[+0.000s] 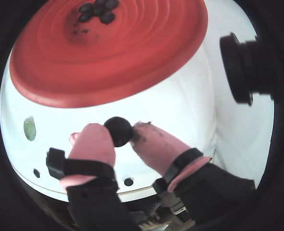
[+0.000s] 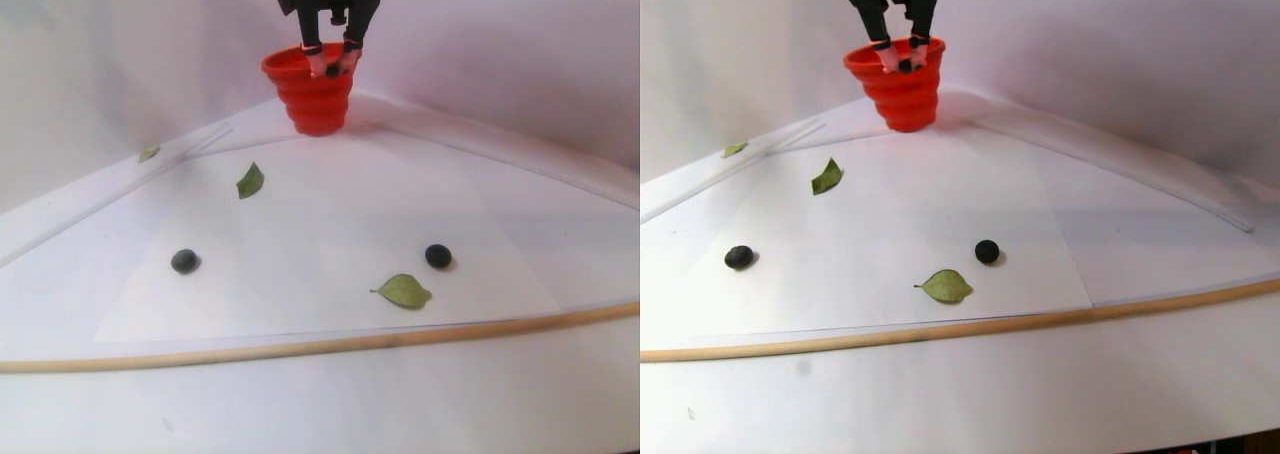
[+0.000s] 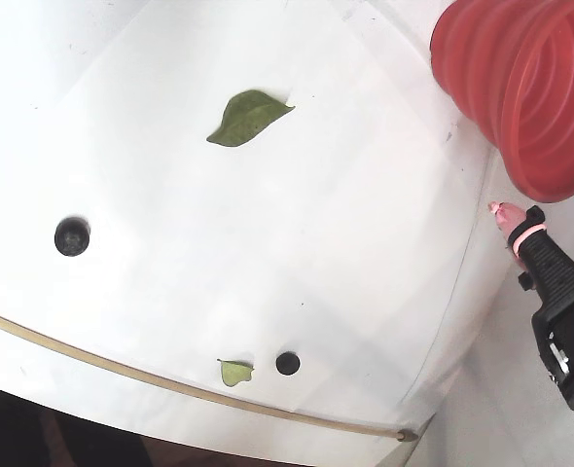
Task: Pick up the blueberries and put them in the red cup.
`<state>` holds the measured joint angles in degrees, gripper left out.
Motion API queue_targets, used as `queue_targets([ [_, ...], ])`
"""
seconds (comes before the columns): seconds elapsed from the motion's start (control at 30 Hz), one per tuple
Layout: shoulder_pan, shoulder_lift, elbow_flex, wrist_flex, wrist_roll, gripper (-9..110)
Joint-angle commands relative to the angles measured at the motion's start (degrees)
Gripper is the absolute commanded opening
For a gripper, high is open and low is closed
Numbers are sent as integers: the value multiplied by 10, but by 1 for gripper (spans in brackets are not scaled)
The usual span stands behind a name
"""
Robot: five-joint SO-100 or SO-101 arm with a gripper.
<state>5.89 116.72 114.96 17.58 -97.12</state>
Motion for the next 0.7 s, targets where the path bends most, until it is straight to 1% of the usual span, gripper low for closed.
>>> queue_targets([
  [0.0,-2,64,-55,2,-1,10],
  [0.67,3,78,-92,35,-4,10],
])
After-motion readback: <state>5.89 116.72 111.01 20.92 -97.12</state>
